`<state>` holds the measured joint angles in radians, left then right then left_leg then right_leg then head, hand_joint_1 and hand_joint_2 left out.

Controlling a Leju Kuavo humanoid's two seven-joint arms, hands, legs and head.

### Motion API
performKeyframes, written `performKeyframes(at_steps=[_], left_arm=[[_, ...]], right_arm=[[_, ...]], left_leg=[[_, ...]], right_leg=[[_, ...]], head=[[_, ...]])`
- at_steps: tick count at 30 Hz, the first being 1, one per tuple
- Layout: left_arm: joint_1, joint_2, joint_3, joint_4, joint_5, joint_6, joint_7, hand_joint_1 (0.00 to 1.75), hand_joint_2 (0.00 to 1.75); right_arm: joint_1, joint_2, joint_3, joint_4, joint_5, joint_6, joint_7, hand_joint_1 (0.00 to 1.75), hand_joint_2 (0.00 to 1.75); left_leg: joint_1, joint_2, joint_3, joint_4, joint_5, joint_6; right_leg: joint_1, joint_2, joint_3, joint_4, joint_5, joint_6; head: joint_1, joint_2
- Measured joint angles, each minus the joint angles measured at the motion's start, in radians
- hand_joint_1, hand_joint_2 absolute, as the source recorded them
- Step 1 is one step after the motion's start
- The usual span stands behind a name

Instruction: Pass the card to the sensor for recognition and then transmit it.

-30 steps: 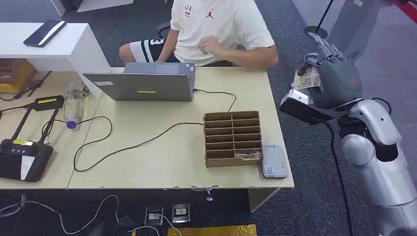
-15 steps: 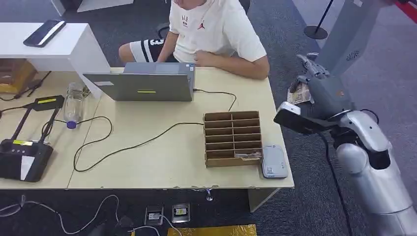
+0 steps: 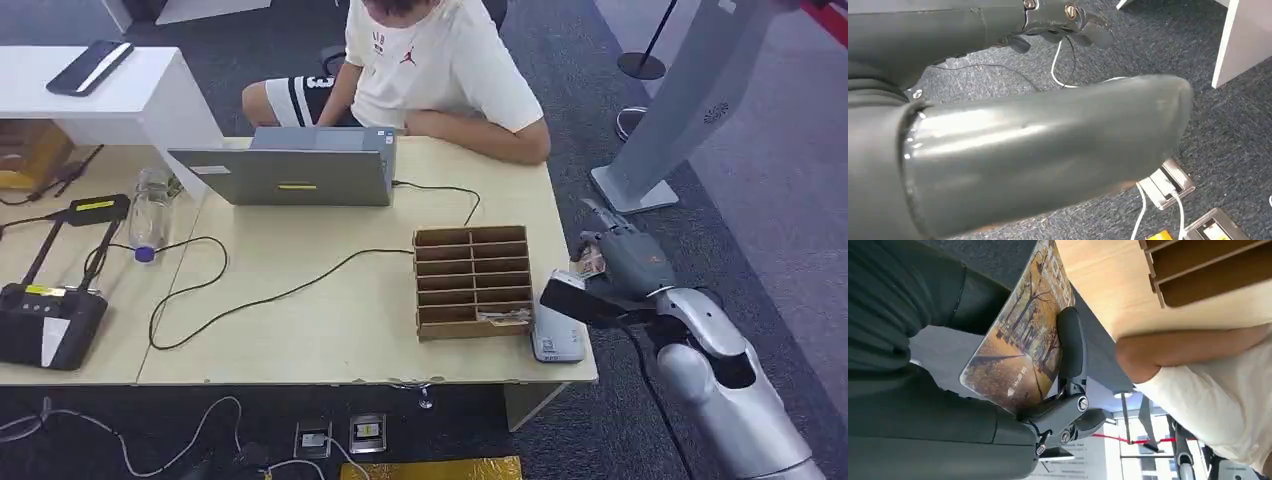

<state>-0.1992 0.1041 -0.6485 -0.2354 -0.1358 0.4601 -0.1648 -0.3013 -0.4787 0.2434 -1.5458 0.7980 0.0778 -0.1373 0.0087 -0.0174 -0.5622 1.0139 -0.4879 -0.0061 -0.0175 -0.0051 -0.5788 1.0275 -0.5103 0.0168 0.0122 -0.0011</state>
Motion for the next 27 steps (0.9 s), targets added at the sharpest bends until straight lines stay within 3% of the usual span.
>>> performKeyframes(at_steps=[27], left_arm=[[0.020, 0.000, 0.000, 0.000, 0.009, 0.005, 0.006, 0.00, 0.00]], right_arm=[[0.055, -0.026, 0.014, 0.101, -0.030, -0.015, 0.010, 1.75, 1.75]], left_leg=[[0.000, 0.002, 0.000, 0.000, -0.001, 0.000]], right_leg=[[0.000, 0.001, 0.000, 0.000, 0.000, 0.000]], head=[[0.000, 0.000]])
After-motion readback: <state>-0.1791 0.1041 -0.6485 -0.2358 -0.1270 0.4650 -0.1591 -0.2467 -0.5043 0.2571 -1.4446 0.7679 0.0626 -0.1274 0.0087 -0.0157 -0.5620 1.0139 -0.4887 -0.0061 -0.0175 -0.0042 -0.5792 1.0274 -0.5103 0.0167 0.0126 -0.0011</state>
